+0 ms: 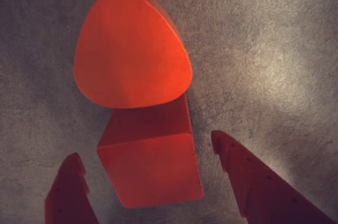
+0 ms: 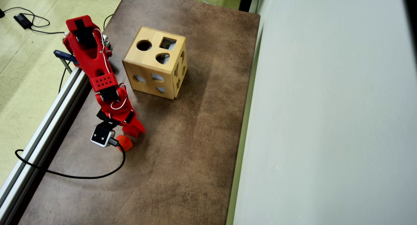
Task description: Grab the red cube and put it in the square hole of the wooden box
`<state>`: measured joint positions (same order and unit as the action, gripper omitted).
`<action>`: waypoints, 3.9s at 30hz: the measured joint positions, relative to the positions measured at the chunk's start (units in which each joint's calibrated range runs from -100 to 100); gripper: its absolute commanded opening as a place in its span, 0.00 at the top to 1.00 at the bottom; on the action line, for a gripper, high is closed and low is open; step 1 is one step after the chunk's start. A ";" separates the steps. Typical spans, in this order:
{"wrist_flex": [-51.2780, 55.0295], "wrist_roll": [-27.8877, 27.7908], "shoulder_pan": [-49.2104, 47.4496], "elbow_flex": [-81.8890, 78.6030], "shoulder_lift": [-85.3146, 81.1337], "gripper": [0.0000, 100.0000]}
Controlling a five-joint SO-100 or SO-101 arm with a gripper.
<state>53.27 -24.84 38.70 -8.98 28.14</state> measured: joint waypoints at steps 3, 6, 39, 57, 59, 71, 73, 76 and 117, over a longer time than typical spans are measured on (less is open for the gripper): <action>0.00 0.00 0.00 0.00 0.00 0.63; 0.00 0.00 0.00 0.00 0.00 0.63; 0.00 0.00 -0.65 0.00 0.08 0.99; 0.16 0.49 -0.65 0.00 -11.86 0.98; 0.48 1.71 -0.65 0.00 -16.02 0.98; 11.38 10.70 -4.67 3.07 -41.86 0.98; 18.16 10.84 -7.33 6.86 -44.15 0.98; 28.49 10.94 -11.86 14.54 -45.93 0.98; 44.07 26.37 -45.42 24.92 -33.22 0.98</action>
<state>97.34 1.54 -6.72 15.94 -5.08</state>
